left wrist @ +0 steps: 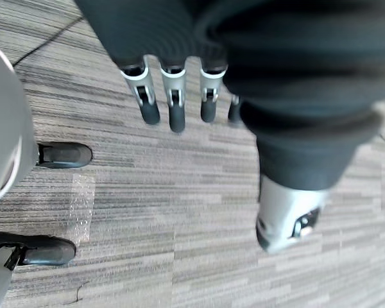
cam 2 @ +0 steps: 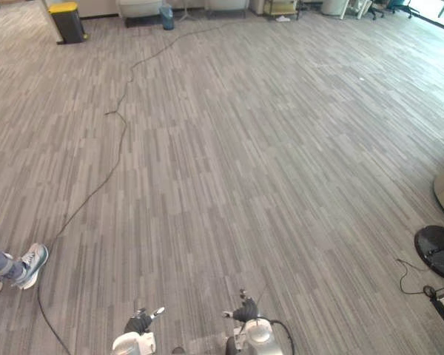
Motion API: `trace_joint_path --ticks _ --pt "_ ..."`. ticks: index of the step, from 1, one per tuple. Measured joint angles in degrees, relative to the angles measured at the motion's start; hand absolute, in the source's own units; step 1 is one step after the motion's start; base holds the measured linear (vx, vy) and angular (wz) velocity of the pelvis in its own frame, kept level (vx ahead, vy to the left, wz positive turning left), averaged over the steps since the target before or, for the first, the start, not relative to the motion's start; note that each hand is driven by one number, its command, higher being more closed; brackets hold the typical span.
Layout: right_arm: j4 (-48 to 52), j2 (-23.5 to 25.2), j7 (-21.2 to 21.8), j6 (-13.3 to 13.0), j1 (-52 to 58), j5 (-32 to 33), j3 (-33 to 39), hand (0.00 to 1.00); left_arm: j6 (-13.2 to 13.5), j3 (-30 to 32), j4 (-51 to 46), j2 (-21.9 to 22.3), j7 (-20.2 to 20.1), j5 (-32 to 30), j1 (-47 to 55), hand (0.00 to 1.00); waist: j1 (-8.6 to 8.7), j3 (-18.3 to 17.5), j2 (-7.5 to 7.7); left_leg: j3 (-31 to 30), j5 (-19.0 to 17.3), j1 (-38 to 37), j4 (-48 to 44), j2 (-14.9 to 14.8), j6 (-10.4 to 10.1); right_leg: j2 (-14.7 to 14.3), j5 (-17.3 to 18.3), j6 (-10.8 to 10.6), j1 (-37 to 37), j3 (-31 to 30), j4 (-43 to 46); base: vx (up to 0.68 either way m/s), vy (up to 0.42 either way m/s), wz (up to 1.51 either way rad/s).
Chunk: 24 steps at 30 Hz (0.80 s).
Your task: Pick up cushions and gather them together orderly.
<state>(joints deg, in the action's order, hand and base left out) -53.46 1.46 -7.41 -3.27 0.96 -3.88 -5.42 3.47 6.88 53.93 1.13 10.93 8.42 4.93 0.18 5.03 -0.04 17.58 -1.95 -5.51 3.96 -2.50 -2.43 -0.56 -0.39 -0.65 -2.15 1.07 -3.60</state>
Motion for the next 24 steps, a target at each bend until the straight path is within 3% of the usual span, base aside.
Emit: trace_joint_path --ticks 6,24 --pt "-1.54 0.16 -0.39 1.00 0.20 0.61 5.33 0.00 -0.34 2.52 1.40 0.10 -0.29 -1.90 -0.99 0.00 -0.04 0.61 0.07 -0.39 1.21 -0.79 1.87 0.04 0.17 0.10 -0.09 -0.10 0.01 0.52 -0.35 -0.04 -0.018 0.05" --pt "-5.13 0.75 -0.35 1.96 -0.90 11.03 23.49 0.00 -1.72 4.71 3.15 -0.25 -2.41 -4.94 -2.75 0.00 -0.62 1.01 0.46 -6.69 1.18 0.43 2.00 1.32 0.23 1.60 2.20 -1.20 -2.54 7.77 -0.98 0.04 -0.008 0.21"
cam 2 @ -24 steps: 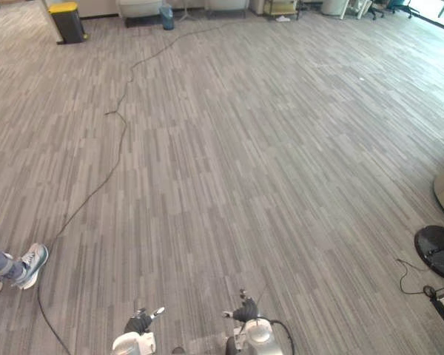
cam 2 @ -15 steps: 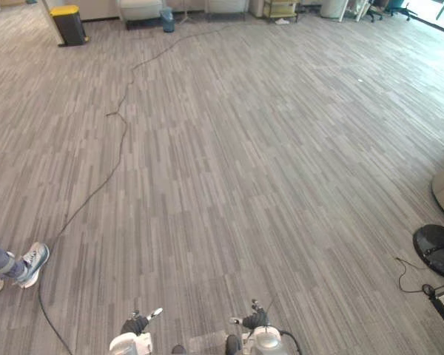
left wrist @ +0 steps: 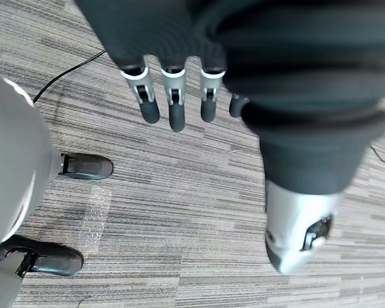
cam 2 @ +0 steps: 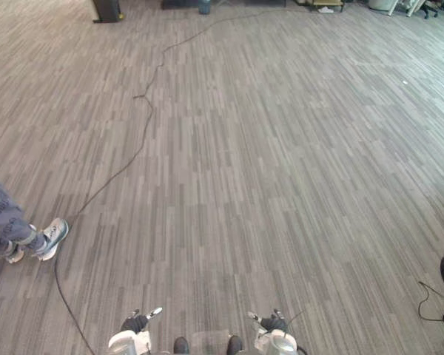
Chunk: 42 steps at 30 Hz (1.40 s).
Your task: Pick up cushions and gather them together orderly.
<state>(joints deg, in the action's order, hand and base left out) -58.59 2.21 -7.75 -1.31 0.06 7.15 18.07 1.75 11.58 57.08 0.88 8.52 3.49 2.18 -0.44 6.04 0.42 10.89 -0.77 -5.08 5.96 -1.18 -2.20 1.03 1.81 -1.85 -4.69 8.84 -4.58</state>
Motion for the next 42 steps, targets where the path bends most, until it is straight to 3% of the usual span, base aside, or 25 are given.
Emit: trace_joint_path --ticks 19,23,24,26,27,28,29,31,33,34,35,36,37,38,39,40,41,42 --pt "-2.88 -1.24 -0.08 0.14 -0.36 1.97 4.83 0.00 -0.99 -3.98 2.11 -1.92 -1.03 -1.20 -1.12 0.00 0.46 0.12 0.10 -3.56 0.23 0.97 -0.01 0.89 0.32 0.84 1.07 -0.39 -0.27 3.07 0.43 -0.02 -0.006 0.09" --pt "-2.37 -1.20 -0.13 -0.17 -0.63 2.04 4.86 0.00 -1.02 -3.47 1.91 -1.79 -1.02 -1.07 -1.20 0.00 0.46 0.85 -0.28 -3.56 -0.07 1.05 -0.27 0.71 0.00 1.73 5.99 -0.15 3.12 3.48 8.68 0.02 -0.004 0.08" --pt "-1.21 -0.83 -0.15 -0.19 -0.46 2.08 4.86 0.00 -1.04 -2.67 1.21 -1.79 -1.06 -1.06 -1.32 0.00 0.43 1.88 0.15 -3.56 -1.88 1.94 -3.37 0.76 -0.24 2.51 7.85 0.01 3.71 3.66 11.71 -0.01 -0.019 0.11" --pt "1.08 -0.39 -0.14 -0.41 0.35 2.25 4.55 0.00 -0.97 -0.37 -0.98 -1.29 -1.03 -1.03 -1.22 0.00 0.29 3.30 0.54 -0.94 -8.54 7.61 -17.86 -0.37 -1.33 3.58 11.86 0.69 4.18 4.39 16.24 -0.02 -0.050 0.29" --pt "1.69 -0.47 -0.21 -0.37 0.94 2.18 2.81 0.00 -0.80 1.90 -4.55 -1.06 -1.08 -0.84 -1.28 0.00 -0.22 4.42 1.28 5.75 -11.63 18.49 -42.11 -5.45 -0.34 4.11 14.53 1.55 3.08 5.28 18.37 0.09 -0.041 0.33" --pt "1.68 -0.95 -0.47 -0.34 1.13 2.05 2.02 0.00 -0.64 2.12 -5.50 -1.01 -1.07 -0.38 -0.84 0.00 -0.48 4.35 0.84 8.63 -12.88 20.55 -44.12 -8.04 -0.20 4.17 15.33 1.51 1.72 5.53 18.33 0.23 0.021 0.18" --pt "1.75 -1.28 -0.74 -0.36 1.32 1.95 2.05 0.00 -0.52 2.04 -5.37 -0.75 -1.07 0.33 -0.20 0.00 -0.43 4.00 0.06 10.81 -12.36 21.03 -40.79 -9.53 0.38 4.48 15.93 0.47 1.28 5.56 18.53 0.25 0.077 -0.11" --pt "2.45 -1.74 -0.81 -0.26 1.81 1.95 2.07 0.00 -0.36 2.36 -5.06 -0.14 -1.05 0.63 -0.33 0.00 -0.53 3.73 -0.80 11.90 -8.05 21.14 -30.25 -9.60 1.54 5.22 17.30 -1.12 0.11 4.56 18.56 0.32 0.159 -0.13" --pt "2.45 -1.05 -1.08 0.05 1.73 1.94 2.47 0.00 -0.33 2.68 -5.27 -0.85 -1.08 0.69 -0.41 0.00 -0.71 3.59 0.86 12.01 -5.53 21.76 -25.93 -6.96 0.58 8.22 17.87 -0.98 -1.40 4.22 16.41 0.39 0.242 -0.14" --pt "2.64 -0.79 -1.22 0.11 1.67 1.73 2.46 0.00 -0.29 2.32 -5.64 -0.55 -0.97 0.80 -0.26 0.00 -1.07 2.39 1.85 11.58 -1.62 23.36 -21.81 -5.05 -1.26 9.57 17.78 -1.01 -1.61 2.79 13.23 0.38 0.228 -0.29" --pt "2.57 -0.63 -1.21 0.14 1.72 1.70 2.43 0.00 -0.22 2.09 -5.86 -0.59 -0.96 0.88 -0.28 0.00 -1.66 2.21 2.27 11.87 -1.13 23.55 -21.91 -4.45 -0.41 10.36 17.50 -0.98 -1.88 2.29 12.11 0.57 0.282 -0.34" --pt "1.82 -0.29 -1.01 0.20 1.68 1.53 2.48 0.00 0.11 1.96 -5.80 -0.78 -0.95 0.99 -0.51 0.00 -1.87 1.58 2.57 13.00 -4.18 23.47 -23.60 -3.34 2.00 11.99 15.47 0.09 -2.34 -0.24 12.06 0.54 0.266 -0.21" --pt "1.77 0.53 -0.99 0.27 1.89 1.44 2.56 0.00 0.10 2.00 -5.81 -0.78 -0.87 1.10 -0.48 0.00 -1.87 1.44 2.79 13.90 -6.13 22.90 -25.46 -3.21 3.05 12.81 13.31 -1.10 -2.36 -2.37 13.16 0.69 0.357 -0.21" --pt "1.61 1.39 -0.64 0.28 2.14 1.30 2.58 0.00 0.11 1.81 -5.80 -1.02 -0.89 1.10 -0.46 0.00 -2.04 1.11 3.43 14.63 -8.20 21.56 -27.10 -2.75 4.03 13.87 10.96 -3.90 -2.19 -4.22 16.28 0.47 0.262 -0.17" --pt "1.65 1.47 -0.55 0.27 2.15 1.27 2.61 0.00 0.05 1.41 -5.74 -1.15 -0.89 1.10 -0.43 0.00 -2.16 0.99 3.68 14.96 -8.86 20.70 -27.28 -2.51 4.29 14.16 10.28 -4.45 -1.62 -4.91 18.47 0.58 0.313 -0.31" --pt "1.82 1.46 -0.26 0.25 2.17 1.26 2.68 0.00 0.02 -0.23 -5.64 -1.38 -0.95 1.10 -0.21 0.00 -2.32 0.91 3.89 15.44 -10.48 17.39 -26.83 -1.99 4.65 14.77 7.65 -5.69 1.04 -6.56 27.54 0.65 0.309 -0.35" --pt "2.82 1.47 -0.02 0.13 2.39 1.17 2.60 0.00 0.02 -1.90 -5.11 -1.60 -0.96 1.09 -0.01 0.00 -2.07 1.25 3.65 15.42 -11.73 12.41 -25.10 -1.55 4.89 15.01 1.76 -7.15 6.35 -8.73 42.47 0.64 0.284 -0.31" --pt "3.57 1.47 0.15 -0.17 2.62 1.19 2.38 0.00 0.00 -3.07 -4.50 -1.92 -0.98 1.09 0.00 0.00 -1.53 1.62 3.37 15.28 -12.61 8.82 -23.76 -1.07 5.22 14.71 0.97 -7.77 10.09 -9.74 52.94 0.60 0.211 -0.13"
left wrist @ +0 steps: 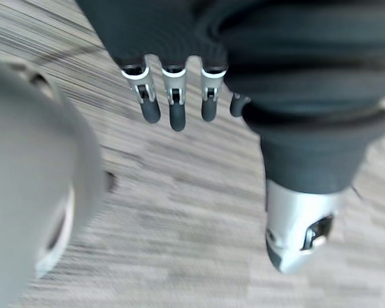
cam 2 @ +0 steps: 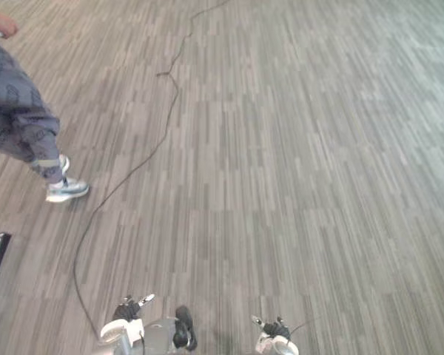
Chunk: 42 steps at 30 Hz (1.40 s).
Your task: Pick up cushions and gather them together orderly.
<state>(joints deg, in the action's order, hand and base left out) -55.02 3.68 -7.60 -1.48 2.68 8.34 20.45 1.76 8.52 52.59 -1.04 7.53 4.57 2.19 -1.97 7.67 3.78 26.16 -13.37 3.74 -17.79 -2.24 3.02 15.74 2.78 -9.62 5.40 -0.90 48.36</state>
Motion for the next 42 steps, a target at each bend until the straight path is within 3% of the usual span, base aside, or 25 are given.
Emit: trace_joint_path --ticks 3,7,10,11,12,13,14,16,18,20,21,22,25,26,27,30,32,33,34,35,38,39,40,41,42 --pt "2.05 -0.62 0.23 -0.29 0.11 -0.04 -1.30 0.00 -0.21 -1.11 1.13 0.45 0.02 0.00 -0.15 0.00 1.33 0.74 -0.12 0.18 -0.88 -10.57 5.11 0.39 0.52 -1.71 4.95 3.62 9.99 2.09 17.48 0.45 0.077 -0.14" --pt "4.03 -1.70 0.37 -1.14 -0.48 -1.48 -1.28 0.00 -0.31 -0.64 2.68 0.97 0.05 0.02 -1.96 0.00 2.99 2.27 -0.89 0.20 -0.89 -19.83 10.78 -0.75 0.50 -3.51 10.35 6.79 22.88 13.16 6.14 0.52 -0.059 0.10" --pt "1.74 -2.60 0.40 -1.42 -0.07 -1.50 -1.27 0.00 -0.10 -1.02 3.34 0.41 0.00 -0.11 -2.00 0.00 4.42 2.57 0.24 -6.25 -0.68 -24.08 12.15 0.28 0.14 -7.33 -3.30 9.95 22.18 13.65 -24.08 0.66 -0.260 0.47" --pt "0.48 -4.10 0.61 -1.39 -1.83 -1.50 -0.55 0.00 -0.19 -0.97 5.07 1.48 -0.01 -0.32 -2.65 0.00 4.33 3.08 -2.49 -8.30 -0.37 -25.99 12.76 -1.91 -0.80 -8.83 -1.76 13.29 21.70 14.01 -21.32 0.52 -0.174 0.01" --pt "0.10 -5.12 0.62 -1.33 -3.05 -1.75 -0.25 0.00 -0.31 -0.21 6.08 2.37 -0.18 -0.59 -2.77 0.00 4.10 3.36 -4.51 -10.37 2.27 -25.95 11.75 -3.27 -5.05 -9.92 1.42 13.73 21.91 14.58 -19.05 0.98 -0.382 -0.05" --pt "1.79 -4.22 0.36 -1.02 -2.52 -1.55 1.14 0.00 -0.53 2.14 5.18 4.17 -0.16 -1.03 -3.15 0.00 4.88 4.54 -5.96 -14.73 13.87 -18.80 -9.15 -7.15 -13.22 -10.75 8.74 14.43 16.26 16.17 -17.52 1.07 -0.422 0.00" --pt "2.03 -3.58 0.26 -0.73 -2.01 -1.51 0.44 0.00 -0.63 2.73 4.04 4.28 -0.41 -1.02 -2.97 0.00 4.19 5.00 -5.81 -15.54 15.93 -11.23 -26.08 -10.40 -14.55 -12.00 10.05 14.76 11.27 15.98 -20.47 1.03 -0.390 -0.19" --pt "2.24 -3.19 0.23 -0.76 -1.49 -1.50 -0.53 0.00 -0.55 4.70 1.61 4.37 -0.37 -0.92 -2.72 0.00 2.31 5.11 -5.41 -13.18 11.04 -2.86 -42.12 -13.58 -14.14 -13.13 10.88 15.68 4.69 15.67 -22.77 0.54 -0.117 -0.53" --pt "2.24 -3.03 0.17 -0.72 -1.63 -1.47 -3.10 0.00 0.07 4.57 -0.38 4.40 -0.43 -0.88 -2.25 0.00 1.93 5.55 -4.66 -10.13 6.90 5.99 -43.18 -14.45 -8.50 -13.93 12.99 15.26 -3.83 13.52 -29.36 0.66 -0.014 -0.56" --pt "2.44 -1.52 0.03 -0.49 -1.58 -1.38 -3.64 0.00 0.54 4.70 -2.55 4.38 -0.16 -0.33 -2.10 0.00 -0.03 5.19 -4.10 -3.41 3.03 12.12 -17.86 -11.71 -7.22 -12.41 13.85 12.40 -10.65 8.17 -35.33 0.83 0.222 -1.29" --pt "2.48 -1.26 0.04 -0.46 -1.38 -1.39 -3.70 0.00 0.62 4.60 -2.52 4.42 -0.15 -0.42 -2.00 0.00 -0.41 5.00 -3.82 -3.44 5.39 12.44 -2.69 -8.93 -7.28 -10.75 15.85 10.74 -13.26 5.74 -36.53 1.42 0.672 -1.89" --pt "2.16 -0.06 -0.05 -0.15 0.09 -1.45 -4.26 0.00 0.69 4.60 -2.79 3.48 0.16 -0.51 -1.59 0.00 -1.01 1.51 -0.51 -5.09 10.93 13.61 0.17 -4.78 -6.51 -6.68 17.82 10.46 -16.00 -0.79 -37.50 1.38 0.698 -1.30" --pt "2.31 0.11 0.32 -0.19 2.22 -1.59 -4.91 0.00 0.64 5.26 -3.27 2.52 0.10 -0.61 -0.69 0.00 -1.29 -0.91 3.23 -0.83 1.93 9.04 -7.44 -2.84 -1.84 -3.05 11.95 1.88 -9.97 -7.61 -17.24 1.11 0.542 -0.79" --pt "3.19 0.06 0.67 -0.74 2.22 -1.66 -5.54 0.00 0.39 4.39 -2.01 2.39 0.09 -0.57 -0.84 0.00 -1.32 -0.25 1.53 -0.42 -2.43 2.84 -5.96 -2.63 -2.64 -2.95 1.26 -1.11 -5.96 -6.10 -6.91 0.81 0.324 -1.49" --pt "3.69 -0.18 0.94 -1.22 1.58 -1.68 -5.91 0.00 0.38 4.19 -0.77 2.23 0.18 -0.53 -1.10 0.00 -1.45 1.23 0.19 2.05 -4.48 -3.30 -3.46 -2.91 -4.43 -2.34 -2.28 -0.39 0.05 -5.64 5.45 0.64 0.269 -1.72" --pt "7.62 -0.66 1.05 -1.28 1.41 -1.68 -5.45 0.00 -0.46 3.08 2.23 2.80 0.25 -0.52 -2.40 0.00 1.41 2.44 -1.57 6.46 -7.34 -15.89 3.01 -1.96 -5.16 -3.52 8.25 6.41 14.66 3.56 21.53 0.48 0.200 -1.08" --pt "9.46 0.25 1.04 -1.77 0.66 -1.64 -3.42 0.00 -0.44 1.09 4.07 2.73 0.00 -0.57 -5.40 0.00 3.09 2.54 -1.44 7.33 -7.35 -20.67 8.83 -0.96 -5.53 -3.71 10.64 8.28 23.62 16.02 7.79 0.72 0.197 -0.10" --pt "6.62 -0.36 0.89 -1.91 0.82 -1.66 -1.35 0.00 -0.42 -0.69 4.38 3.38 -0.06 -0.82 -6.50 0.00 3.00 2.65 -0.87 5.11 -7.03 -25.27 10.78 0.51 -5.82 -6.49 6.80 11.97 24.54 23.27 -12.36 1.01 0.117 0.22" --pt "6.35 -0.44 0.94 -1.89 1.67 -1.33 -0.89 0.00 -0.41 -0.47 4.55 3.69 -0.17 -1.25 -5.72 0.00 3.10 2.55 -0.56 2.03 -7.06 -27.70 10.34 1.51 -5.85 -8.81 0.29 17.79 24.33 21.92 -18.20 1.19 0.025 0.14" --pt "6.70 -1.75 0.98 -1.78 0.14 -1.72 -0.46 0.00 -0.86 0.54 5.44 4.19 -0.67 -2.43 -5.66 0.00 4.18 2.69 -3.27 -0.31 -4.50 -28.35 7.66 -0.31 -8.34 -9.56 2.40 20.81 23.84 21.84 -14.56 0.79 -0.017 0.03" --pt "6.89 -2.16 1.10 -1.20 -0.46 -1.74 -0.32 0.00 -1.04 2.43 5.14 4.60 -0.22 -2.88 -5.93 0.00 4.38 3.92 -4.85 -4.88 8.58 -23.71 -6.88 -2.52 -9.19 -10.19 7.71 19.28 19.17 20.89 -13.62 0.80 -0.098 -0.07" --pt "6.86 -2.54 1.10 -1.22 -0.49 -1.76 -0.87 0.00 -1.03 3.22 4.88 4.64 -0.21 -2.87 -5.37 0.00 4.33 4.84 -5.61 -7.22 17.60 -19.19 -18.75 -5.31 -12.37 -11.68 8.74 18.49 14.37 19.82 -16.70 0.63 -0.057 -0.48" --pt "6.71 -2.84 0.99 -1.22 -0.85 -1.66 -1.72 0.00 -0.95 4.34 4.04 4.64 -0.22 -2.79 -4.38 0.00 3.78 5.86 -6.30 -7.83 16.42 -11.89 -34.94 -8.65 -11.74 -14.20 10.29 19.02 9.26 17.90 -20.35 0.92 0.020 -1.40" --pt "5.62 -2.14 0.67 -0.68 -1.65 -1.39 -4.91 0.00 -0.76 5.50 1.55 4.27 -0.03 -2.49 -4.07 0.00 1.60 7.20 -4.89 -7.51 5.04 0.53 -44.36 -10.03 -5.83 -15.92 12.12 19.08 0.67 12.83 -25.34 0.87 0.119 -1.83" --pt "4.69 -1.44 0.70 -0.67 -1.70 -1.37 -6.11 0.00 -0.28 4.99 0.21 3.84 -0.01 -2.00 -3.96 0.00 0.23 7.47 -3.39 -5.97 1.43 5.19 -38.19 -10.28 -4.92 -15.83 12.57 18.15 -2.84 9.74 -27.86 0.88 0.163 -1.93"
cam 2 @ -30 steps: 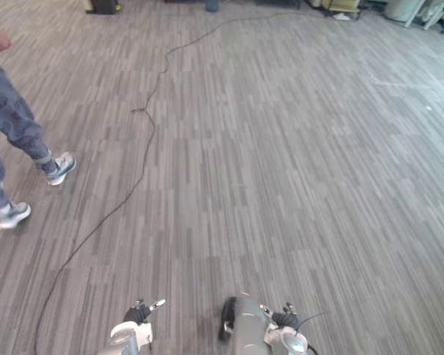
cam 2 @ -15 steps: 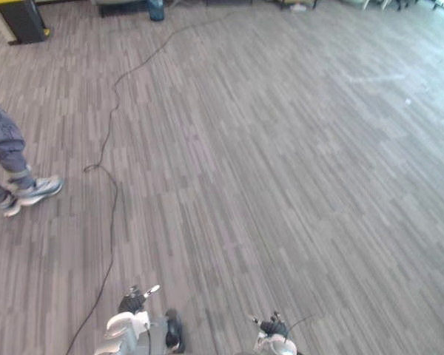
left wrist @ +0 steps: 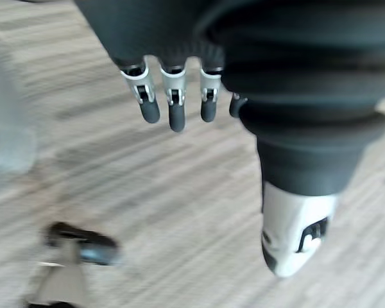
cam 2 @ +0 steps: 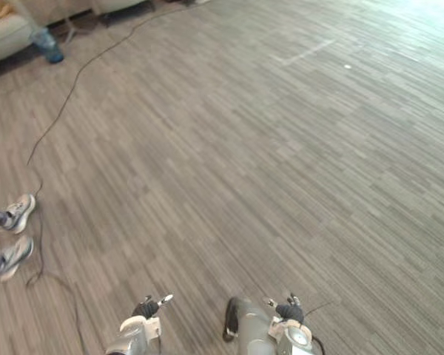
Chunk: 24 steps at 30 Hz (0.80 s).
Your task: Pick up cushions and gather them together orderly.
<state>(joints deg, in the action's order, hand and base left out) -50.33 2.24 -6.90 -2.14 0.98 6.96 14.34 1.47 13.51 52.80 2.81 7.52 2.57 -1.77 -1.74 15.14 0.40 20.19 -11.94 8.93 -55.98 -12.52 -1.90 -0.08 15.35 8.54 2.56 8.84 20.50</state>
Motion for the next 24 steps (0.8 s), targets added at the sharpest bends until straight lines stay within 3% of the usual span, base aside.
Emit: trace_joint_path --ticks 1,3,4,5,6,7,8,9,10,11,12,13,16,17,19,20,21,22,23,24 --pt "-0.22 0.37 0.07 0.05 0.15 -0.01 -0.02 0.00 0.54 0.02 -0.81 0.06 0.00 0.01 0.00 0.00 -0.63 -0.14 0.48 0.65 -1.29 2.26 7.13 0.04 -0.20 0.25 0.11 -1.61 -2.07 -2.35 -0.87 0.70 0.180 -1.58" --pt "-0.05 1.14 -0.06 -0.01 0.17 -0.04 0.22 0.00 0.86 0.95 -1.23 0.65 0.04 -0.02 0.07 0.00 -1.14 -0.72 -0.26 -1.22 1.40 6.29 31.01 1.11 0.07 1.25 4.21 -5.47 -6.89 -8.43 -0.97 0.72 0.285 -1.33" --pt "-0.04 1.13 -0.08 0.02 0.23 -0.03 0.20 0.00 0.91 1.13 -1.31 0.71 0.00 -0.02 0.08 0.00 -1.09 -0.73 -0.28 -2.29 1.95 7.00 32.63 1.31 -0.14 1.50 4.84 -6.03 -7.72 -9.17 -1.38 0.73 0.436 -1.04" --pt "0.09 1.13 -0.29 0.05 0.85 -0.06 -0.28 0.00 0.92 1.10 -1.52 0.55 0.13 0.09 0.18 0.00 -1.33 -1.45 0.06 -5.86 5.44 8.39 37.31 2.39 -2.64 2.58 6.84 -6.86 -10.17 -12.10 -3.01 0.91 0.612 -1.42" --pt "-1.28 1.89 -0.26 0.36 1.36 -0.12 -1.04 0.00 1.24 1.15 -1.56 -0.38 0.17 0.15 0.32 0.00 -3.10 -3.57 2.69 -4.83 9.12 7.89 34.78 4.77 -3.32 5.72 9.30 -7.81 -11.80 -17.60 -3.96 0.91 0.601 -1.59" --pt "-2.06 1.85 0.14 0.62 1.78 -0.15 -1.98 0.00 1.05 1.40 -0.92 -1.52 0.16 0.28 0.52 0.00 -1.84 -5.76 5.37 -2.09 4.63 7.96 32.14 6.47 -1.35 8.42 7.73 -9.94 -9.94 -20.54 -0.24 1.02 0.667 -1.46" --pt "-1.94 1.82 0.03 0.41 1.84 -0.17 -2.45 0.00 0.83 1.94 -0.54 -1.57 0.24 0.42 0.62 0.00 -1.48 -6.17 6.13 0.76 1.66 6.15 30.49 6.68 0.81 9.12 4.11 -14.04 -5.97 -22.44 8.92 0.70 0.441 -0.68" --pt "-1.99 1.83 0.02 0.43 1.81 -0.17 -2.61 0.00 0.80 2.01 -0.37 -1.61 0.31 0.47 0.55 0.00 -1.54 -6.11 6.30 1.47 1.06 5.47 30.53 6.78 1.04 9.12 3.01 -14.59 -5.10 -22.95 11.33 0.92 0.573 -1.07" --pt "-2.19 1.28 0.24 0.37 1.24 -0.19 -3.46 0.00 0.46 1.96 0.51 -1.61 1.04 1.20 -0.09 0.00 -1.52 -3.93 5.50 3.93 -1.52 -2.67 33.47 7.77 1.63 8.57 -3.74 -20.69 2.32 -22.12 30.82 0.60 0.367 -0.86" --pt "-2.22 1.26 0.26 0.37 1.22 -0.17 -3.46 0.00 0.29 1.94 1.07 -1.53 1.13 1.29 -0.28 0.00 -1.42 -3.83 5.40 4.28 -1.83 -4.51 34.35 7.85 1.57 8.24 -3.63 -20.48 3.47 -21.42 33.80 0.64 0.399 -1.25" --pt "-0.27 0.95 0.32 0.10 1.39 -0.23 -3.39 0.00 -0.12 0.80 3.15 -1.24 1.21 1.61 -0.46 0.00 -1.00 -3.32 3.25 5.20 -1.99 -11.19 38.52 8.02 1.55 6.86 -2.66 -18.73 8.47 -17.42 41.16 0.63 0.402 -1.04" --pt "1.26 1.11 0.34 -0.60 1.31 -0.27 -3.28 0.00 -0.25 -1.30 4.02 -0.87 1.19 1.74 -1.07 0.00 -0.23 -3.34 1.99 7.04 -1.97 -17.95 43.78 8.86 1.52 7.31 -1.46 -16.20 15.56 -7.33 40.99 0.72 0.417 -1.00" --pt "1.63 1.09 0.47 -0.74 0.34 -0.28 -1.51 0.00 -0.38 -3.67 4.20 -0.75 0.99 1.64 -3.14 0.00 1.10 -3.12 2.85 7.09 -1.94 -23.63 49.04 11.24 1.36 6.55 -1.13 -9.57 21.90 3.90 25.40 0.59 0.205 -0.04" --pt "1.33 1.07 0.46 -0.73 0.03 -0.26 -0.84 0.00 -0.43 -4.14 4.22 -0.50 0.97 1.47 -3.25 0.00 1.96 -2.87 3.13 6.15 -2.46 -26.03 49.42 12.09 0.51 5.57 -3.62 -5.97 22.47 5.49 17.40 0.59 0.032 0.39" --pt "1.94 0.83 0.47 -0.71 0.12 -0.26 0.61 0.00 -0.65 -4.94 4.16 0.28 0.96 1.26 -3.07 0.00 2.80 -2.42 2.81 3.57 -3.05 -30.49 50.69 13.01 0.49 5.20 -7.54 -6.18 22.99 5.55 9.24 0.72 -0.061 0.63" --pt "1.62 -0.20 0.63 -0.58 0.03 -0.31 0.96 0.00 -0.64 -7.20 4.35 0.40 0.38 0.67 -2.90 0.00 3.29 -2.33 1.77 0.73 -2.91 -33.47 51.73 13.30 0.27 4.50 -10.13 -1.81 21.91 5.66 11.15 0.68 -0.117 0.42" --pt "1.16 -0.94 0.85 -0.51 -0.40 -0.44 1.16 0.00 -0.57 -7.10 4.42 0.45 -0.41 -0.17 -2.56 0.00 2.60 -2.88 0.17 0.89 -1.57 -33.51 51.36 12.27 -1.88 3.96 -8.01 -1.53 22.04 5.95 12.84 0.67 -0.126 0.00" --pt "1.01 -0.98 0.89 -0.72 -0.66 -0.49 1.33 0.00 -0.57 -6.11 4.36 0.50 -0.28 -0.32 -2.49 0.00 2.34 -2.86 -0.43 0.68 0.16 -33.28 49.33 11.75 -3.72 3.70 -5.38 -0.44 22.42 5.44 15.31 0.62 -0.172 -0.40" --pt "1.63 -1.23 1.10 -0.38 -1.29 -0.66 1.30 0.00 -0.63 -5.73 4.11 0.43 -0.25 -0.31 -2.20 0.00 2.76 -2.33 -1.42 -0.46 1.49 -31.32 42.31 10.57 -5.20 2.84 -3.21 0.10 21.05 5.02 15.83 0.62 -0.188 -0.45" --pt "1.86 -1.22 1.12 -0.09 -1.30 -0.74 1.18 0.00 -0.67 -5.37 4.04 0.63 -0.22 -0.28 -1.92 0.00 3.00 -1.89 -2.20 -2.24 5.12 -26.38 29.11 8.01 -7.13 1.20 -2.11 0.27 18.01 4.18 13.80 0.72 -0.210 -0.46"
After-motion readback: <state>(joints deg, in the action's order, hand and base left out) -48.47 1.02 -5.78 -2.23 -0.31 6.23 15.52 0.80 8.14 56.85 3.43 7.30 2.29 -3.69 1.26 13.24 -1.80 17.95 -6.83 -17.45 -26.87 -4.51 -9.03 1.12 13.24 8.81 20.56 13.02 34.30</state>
